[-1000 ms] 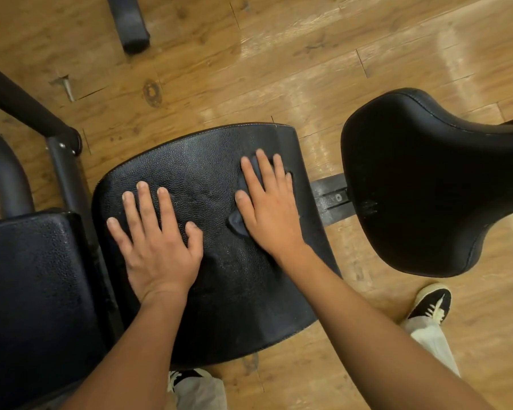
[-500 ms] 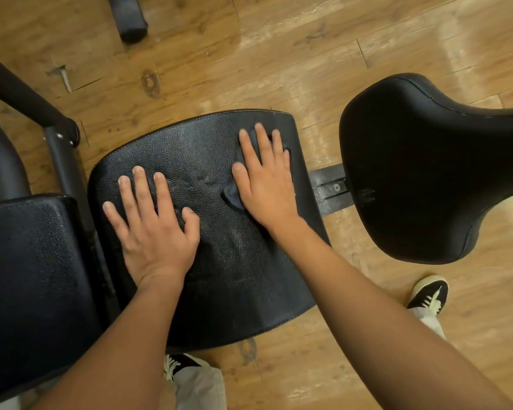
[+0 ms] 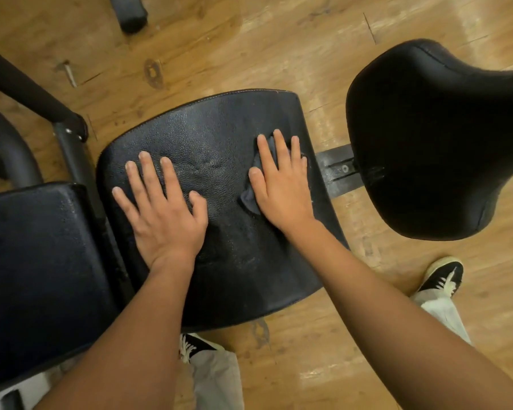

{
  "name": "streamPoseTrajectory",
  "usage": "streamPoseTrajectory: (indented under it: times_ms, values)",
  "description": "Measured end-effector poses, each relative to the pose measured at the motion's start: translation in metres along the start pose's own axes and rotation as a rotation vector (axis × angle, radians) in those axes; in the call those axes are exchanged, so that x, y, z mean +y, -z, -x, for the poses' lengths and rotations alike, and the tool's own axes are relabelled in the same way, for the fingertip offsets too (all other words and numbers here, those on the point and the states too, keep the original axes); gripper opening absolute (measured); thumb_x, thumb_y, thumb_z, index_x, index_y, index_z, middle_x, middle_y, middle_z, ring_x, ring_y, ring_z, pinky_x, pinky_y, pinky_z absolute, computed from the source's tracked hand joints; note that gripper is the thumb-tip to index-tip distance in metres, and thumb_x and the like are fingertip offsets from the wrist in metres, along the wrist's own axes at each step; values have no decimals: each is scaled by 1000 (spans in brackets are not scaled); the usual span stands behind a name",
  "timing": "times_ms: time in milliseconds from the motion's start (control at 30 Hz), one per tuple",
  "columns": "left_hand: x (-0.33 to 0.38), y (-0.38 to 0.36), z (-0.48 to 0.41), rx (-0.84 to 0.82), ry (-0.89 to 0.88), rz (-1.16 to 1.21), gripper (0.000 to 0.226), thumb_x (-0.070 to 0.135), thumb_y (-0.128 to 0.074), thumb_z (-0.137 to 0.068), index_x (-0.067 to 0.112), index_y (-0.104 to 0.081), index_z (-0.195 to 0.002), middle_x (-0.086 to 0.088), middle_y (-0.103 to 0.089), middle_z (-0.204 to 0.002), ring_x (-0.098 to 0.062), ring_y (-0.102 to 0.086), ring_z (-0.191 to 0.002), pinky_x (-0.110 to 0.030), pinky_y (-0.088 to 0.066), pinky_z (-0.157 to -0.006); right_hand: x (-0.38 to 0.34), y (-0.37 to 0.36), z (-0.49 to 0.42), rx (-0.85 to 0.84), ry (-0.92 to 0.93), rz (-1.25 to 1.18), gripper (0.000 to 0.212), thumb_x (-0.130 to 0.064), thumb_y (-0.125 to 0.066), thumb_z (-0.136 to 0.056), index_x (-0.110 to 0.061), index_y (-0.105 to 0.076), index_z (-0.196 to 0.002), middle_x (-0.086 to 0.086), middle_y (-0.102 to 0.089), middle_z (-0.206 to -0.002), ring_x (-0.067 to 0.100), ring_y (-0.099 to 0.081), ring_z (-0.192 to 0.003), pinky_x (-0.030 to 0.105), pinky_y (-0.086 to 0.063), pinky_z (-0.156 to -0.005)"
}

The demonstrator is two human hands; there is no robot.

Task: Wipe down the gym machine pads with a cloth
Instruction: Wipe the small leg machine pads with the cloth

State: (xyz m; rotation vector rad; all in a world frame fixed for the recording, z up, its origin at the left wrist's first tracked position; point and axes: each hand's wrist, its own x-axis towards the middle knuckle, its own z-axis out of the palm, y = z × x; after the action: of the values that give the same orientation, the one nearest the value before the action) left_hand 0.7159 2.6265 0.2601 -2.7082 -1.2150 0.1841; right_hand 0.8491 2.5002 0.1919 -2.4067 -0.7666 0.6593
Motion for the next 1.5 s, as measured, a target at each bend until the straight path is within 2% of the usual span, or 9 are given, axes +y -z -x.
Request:
streamPoseTrajectory:
  times_ms: [133,400,633,867,1000,1067,1200,1500]
  values:
    - [0,-1,0,14,-2,13,71,40,-34,-95,9,-27,-158,-17,-14,-168,-37,-10,-155,-62,-7,-123,-4,-1,-14,7,16,-3,62,-44,-29,-106,-22,-22,-163,8,-12,-171,39,-2,-157,60,-14,-123]
    - [0,-1,0,8,5,32,71,39,-35,-95,10,-26,-159,-16,-13,-169,-36,-9,-156,-62,-6,-123,30,-4,86,-72,62,10,57,-42,-32,-108,-26,-24,-163,-1,-8,-172,30,3,-158,53,-8,-126]
    - [1,2,0,0,2,29,71,38,-36,-95,9,-26,-159,-17,-13,-168,-37,-9,-155,-63,-6,-123,50,0,140,-153,90,76,56,-44,-31,-109,-27,-24,-162,-1,-11,-172,28,2,-159,53,-12,-127]
    - [1,4,0,-6,0,55,71,38,-34,-95,8,-26,-159,-18,-13,-168,-38,-9,-155,-64,-6,-122,55,2,147,-174,105,79,56,-46,-30,-108,-27,-27,-161,0,-15,-171,28,0,-159,54,-13,-126]
    - [2,5,0,-9,-8,43,70,38,-33,-97,8,-24,-159,-18,-12,-168,-38,-8,-155,-63,-5,-122,58,3,142,-196,121,76,57,-47,-28,-109,-29,-14,-161,-4,-9,-171,24,5,-159,55,-13,-126]
    - [2,4,1,-15,-9,39,70,38,-32,-97,9,-24,-159,-18,-11,-168,-37,-7,-156,-62,-5,-122,57,3,134,-200,129,70,57,-47,-27,-109,-29,-11,-161,-4,-7,-172,22,7,-159,55,-13,-127]
    - [1,3,1,-3,-4,40,69,37,-33,-96,9,-26,-159,-18,-13,-168,-38,-9,-155,-62,-5,-122,44,3,90,-152,149,38,60,-44,-29,-108,-25,-17,-163,-1,-9,-172,27,4,-159,56,-10,-126]
    - [1,0,-1,1,-5,32,70,38,-35,-95,9,-27,-159,-17,-14,-168,-36,-10,-156,-63,-7,-122,-1,17,-87,3,127,-32,61,-41,-32,-106,-21,-20,-163,7,-11,-172,34,0,-158,58,-9,-125]
